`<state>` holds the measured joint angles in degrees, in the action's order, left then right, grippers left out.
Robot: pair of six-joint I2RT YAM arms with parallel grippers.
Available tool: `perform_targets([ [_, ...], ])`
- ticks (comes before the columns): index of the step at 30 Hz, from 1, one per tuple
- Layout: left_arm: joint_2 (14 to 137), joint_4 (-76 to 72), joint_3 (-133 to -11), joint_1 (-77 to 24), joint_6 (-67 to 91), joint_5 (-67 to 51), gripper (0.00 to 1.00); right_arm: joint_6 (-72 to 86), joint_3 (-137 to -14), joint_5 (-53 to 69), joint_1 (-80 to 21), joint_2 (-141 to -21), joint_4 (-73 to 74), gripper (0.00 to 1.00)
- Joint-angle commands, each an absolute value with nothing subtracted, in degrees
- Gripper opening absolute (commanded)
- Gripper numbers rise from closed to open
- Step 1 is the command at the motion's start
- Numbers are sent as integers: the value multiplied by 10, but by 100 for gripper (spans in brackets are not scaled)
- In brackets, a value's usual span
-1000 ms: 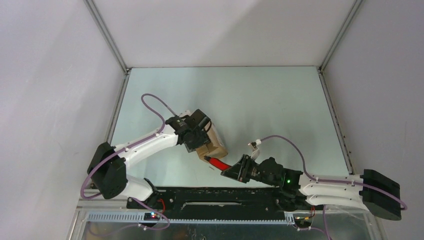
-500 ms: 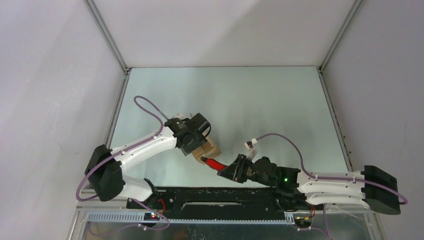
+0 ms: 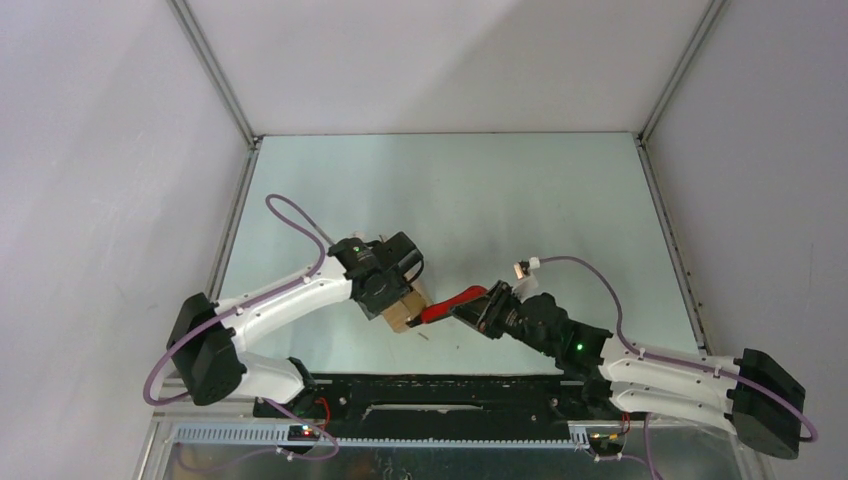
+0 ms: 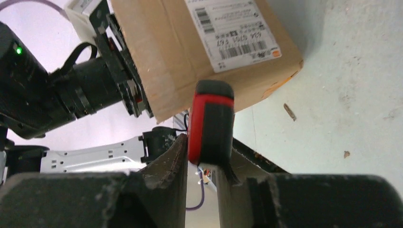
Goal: Unpack the express box
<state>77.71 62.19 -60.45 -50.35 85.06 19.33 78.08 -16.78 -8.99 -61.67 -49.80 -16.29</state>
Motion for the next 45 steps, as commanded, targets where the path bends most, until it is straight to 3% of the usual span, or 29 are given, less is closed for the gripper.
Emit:
perform_targets([
  [1,768,727,-624,-509,836,173,0,761,-166,-168,-590,-510,-89,0],
  [3,773,721,-626,-503,833,163,1,763,-166,-173,-591,-509,-84,0],
  [5,774,705,-627,-495,816,152,9,752,-166,-173,-588,-506,-83,0],
  [11,764,669,-631,-458,775,120,46,713,-172,-144,-566,-501,-103,0],
  [14,762,655,-630,-445,762,101,70,699,-180,-139,-556,-512,-112,0],
  [19,757,624,-641,-434,713,79,99,667,-199,-101,-543,-514,-138,0],
  [30,707,561,-630,-348,567,5,98,596,-224,109,-445,-505,-146,0],
  [40,700,546,-622,-320,496,-58,60,587,-277,140,-433,-545,-133,0],
  [45,701,547,-621,-308,480,-63,48,582,-312,165,-410,-535,-71,0],
])
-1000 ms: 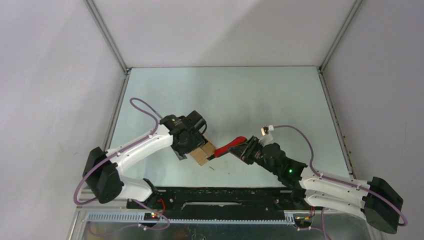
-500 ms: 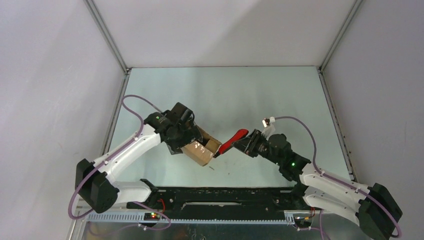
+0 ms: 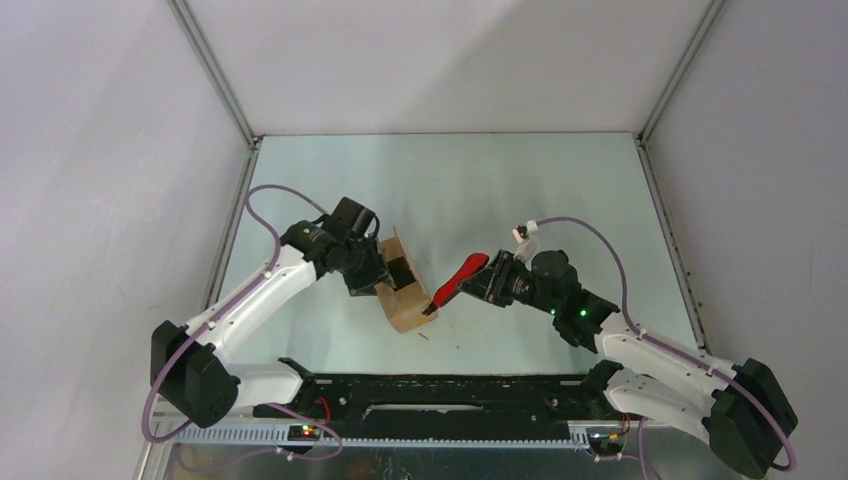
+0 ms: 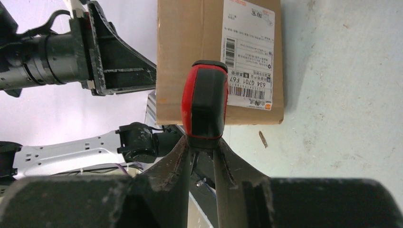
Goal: Unpack the express box
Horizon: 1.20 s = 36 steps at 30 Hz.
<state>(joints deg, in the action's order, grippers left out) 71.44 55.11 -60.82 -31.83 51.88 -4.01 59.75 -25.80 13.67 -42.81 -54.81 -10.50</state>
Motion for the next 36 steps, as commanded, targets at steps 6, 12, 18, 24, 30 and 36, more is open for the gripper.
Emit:
perform_targets([
  [6,709,559,-639,-302,465,-62,26,516,-342,229,-335,-560,57,0],
  [12,713,583,-674,-302,448,-56,10,424,-386,171,-315,-647,139,0],
  [18,690,562,-667,-302,441,-70,0,380,-419,110,-313,-750,146,0],
  [24,670,533,-654,-302,422,-83,0,358,-457,84,-314,-811,154,20],
  [30,664,525,-646,-302,414,-89,0,354,-477,72,-314,-812,171,60],
  [36,664,509,-634,-302,410,-96,0,368,-518,32,-358,-726,207,99],
])
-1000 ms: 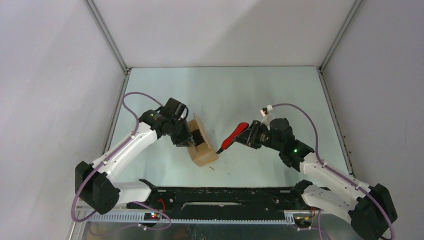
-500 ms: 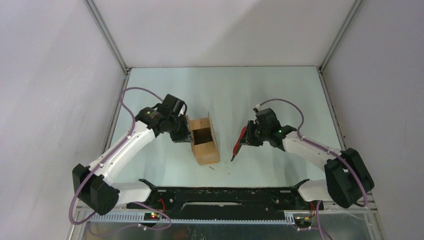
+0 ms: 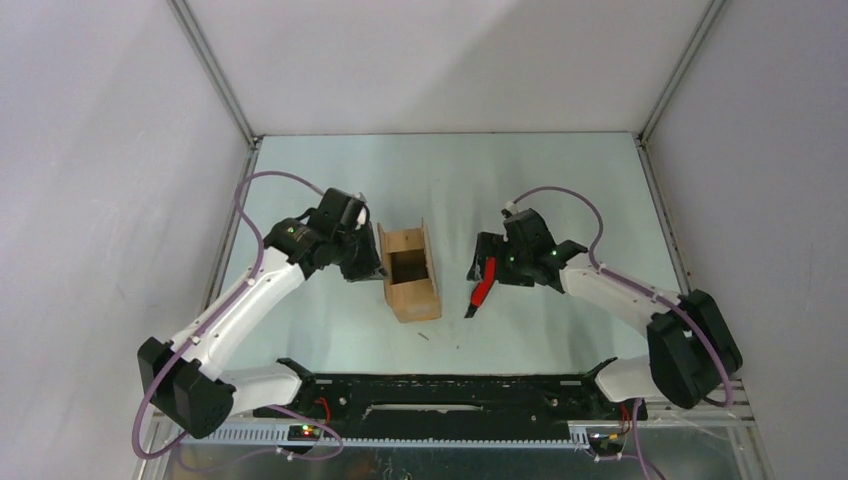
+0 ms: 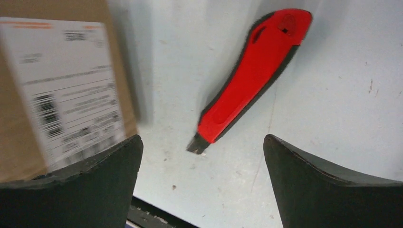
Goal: Unpack the express box
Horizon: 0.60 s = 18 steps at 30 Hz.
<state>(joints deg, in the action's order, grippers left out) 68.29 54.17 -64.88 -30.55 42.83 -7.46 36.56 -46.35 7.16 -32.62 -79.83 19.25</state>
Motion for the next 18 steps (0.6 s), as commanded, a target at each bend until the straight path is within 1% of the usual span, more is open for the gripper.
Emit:
perform_targets([
  [1,666,507,-634,-302,410,-95,0,371,-529,23,-372,-709,211,99],
  [5,667,497,-627,-302,410,-101,0,364,-596,-35,-428,-681,230,100],
  [10,674,489,-624,-302,408,-105,0,313,-718,-102,-505,-748,290,100],
  [14,674,487,-627,-301,405,-103,0,290,-772,-108,-521,-818,321,99],
  [18,672,480,-620,-301,406,-104,0,282,-782,-87,-517,-865,324,95],
])
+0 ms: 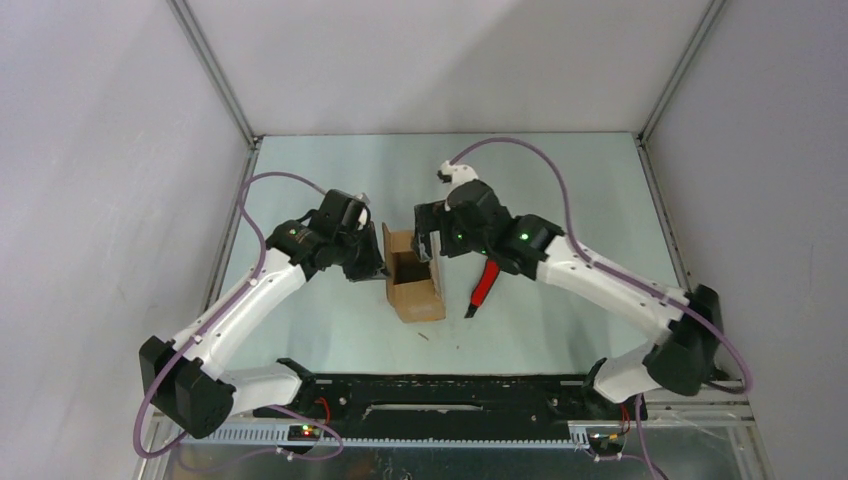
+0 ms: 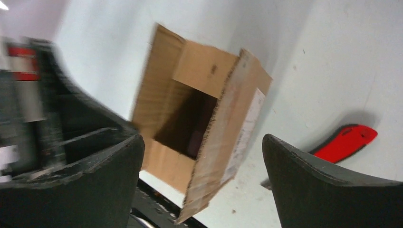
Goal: Unpack the express box
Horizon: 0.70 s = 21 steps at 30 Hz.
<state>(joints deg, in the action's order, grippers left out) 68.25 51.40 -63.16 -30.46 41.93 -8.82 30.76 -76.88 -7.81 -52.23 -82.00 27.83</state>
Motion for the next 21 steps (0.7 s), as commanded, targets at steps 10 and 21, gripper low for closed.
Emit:
perform_targets([
  [10,657,461,-577,-287,406,-94,0,303,-740,-7,-476,-884,290,37],
  [21,652,407,-494,-254,434,-89,53,332,-650,66,-448,-872,219,4],
])
